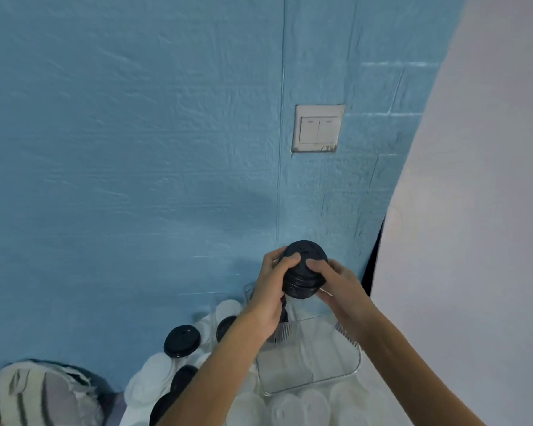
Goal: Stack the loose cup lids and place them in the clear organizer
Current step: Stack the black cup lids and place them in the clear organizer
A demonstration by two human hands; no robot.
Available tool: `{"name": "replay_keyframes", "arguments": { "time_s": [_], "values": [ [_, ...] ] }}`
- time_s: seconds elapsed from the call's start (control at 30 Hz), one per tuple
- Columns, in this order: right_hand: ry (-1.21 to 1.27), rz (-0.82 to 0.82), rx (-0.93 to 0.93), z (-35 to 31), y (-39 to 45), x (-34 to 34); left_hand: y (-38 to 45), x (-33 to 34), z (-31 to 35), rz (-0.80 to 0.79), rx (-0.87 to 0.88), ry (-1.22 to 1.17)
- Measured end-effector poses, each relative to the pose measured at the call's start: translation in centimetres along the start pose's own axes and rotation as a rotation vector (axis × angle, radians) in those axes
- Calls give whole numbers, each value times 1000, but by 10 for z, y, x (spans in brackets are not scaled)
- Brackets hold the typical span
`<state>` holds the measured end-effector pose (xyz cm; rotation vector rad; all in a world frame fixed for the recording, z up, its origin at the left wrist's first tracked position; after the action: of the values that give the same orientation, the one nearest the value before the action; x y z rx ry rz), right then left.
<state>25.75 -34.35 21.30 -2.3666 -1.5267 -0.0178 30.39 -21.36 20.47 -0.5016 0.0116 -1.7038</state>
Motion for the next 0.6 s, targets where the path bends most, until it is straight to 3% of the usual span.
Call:
{"name": "replay_keyframes", "arguments": {
  "time_s": [0.3, 0.6],
  "values": [
    [-71, 24, 106, -17, 29, -30, 11, 35, 19, -14, -186, 66],
    [-169, 97, 262, 20, 61, -42, 45, 38, -40, 88, -278, 126]
  ]
}}
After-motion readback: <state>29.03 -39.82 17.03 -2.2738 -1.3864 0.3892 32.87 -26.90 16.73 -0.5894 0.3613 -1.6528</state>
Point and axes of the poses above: each hand's wrist, its own y-axis towards the middle knuckle, its own x-axis out of the palm, z = x × y, the point moved 2 cm from there along y, towards the middle knuckle, and after that the axes turned 8 degrees about z, right-handed, at the moved point
